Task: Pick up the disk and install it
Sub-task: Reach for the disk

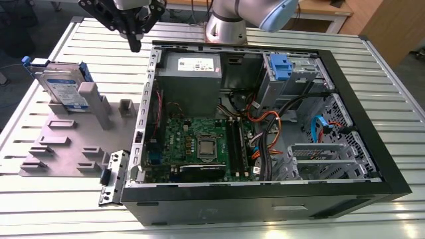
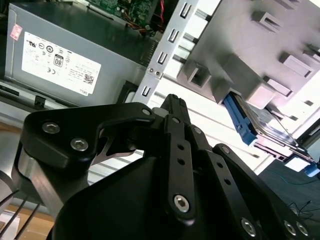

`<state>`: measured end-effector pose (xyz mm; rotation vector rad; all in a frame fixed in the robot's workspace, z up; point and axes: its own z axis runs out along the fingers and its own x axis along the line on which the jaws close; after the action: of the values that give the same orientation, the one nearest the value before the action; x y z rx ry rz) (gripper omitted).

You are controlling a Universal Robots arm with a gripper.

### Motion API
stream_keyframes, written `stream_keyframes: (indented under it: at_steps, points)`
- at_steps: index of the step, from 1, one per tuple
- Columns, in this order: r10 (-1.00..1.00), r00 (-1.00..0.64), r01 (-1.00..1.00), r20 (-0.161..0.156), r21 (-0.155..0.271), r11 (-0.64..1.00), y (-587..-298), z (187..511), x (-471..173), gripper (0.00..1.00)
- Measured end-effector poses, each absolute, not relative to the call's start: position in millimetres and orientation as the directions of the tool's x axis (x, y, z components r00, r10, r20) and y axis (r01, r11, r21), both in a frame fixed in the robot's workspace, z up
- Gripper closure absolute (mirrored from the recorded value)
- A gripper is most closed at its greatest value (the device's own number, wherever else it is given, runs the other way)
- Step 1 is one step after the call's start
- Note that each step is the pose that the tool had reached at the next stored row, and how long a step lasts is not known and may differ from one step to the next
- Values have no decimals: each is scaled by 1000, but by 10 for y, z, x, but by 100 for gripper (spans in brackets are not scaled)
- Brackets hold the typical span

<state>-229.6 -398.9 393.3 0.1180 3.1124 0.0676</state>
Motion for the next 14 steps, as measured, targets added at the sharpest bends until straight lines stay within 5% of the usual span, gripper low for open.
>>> stream_keyframes:
  at_steps: [14]
  points:
    - [76, -997, 75, -25, 44, 996, -3990, 3933, -2582, 89]
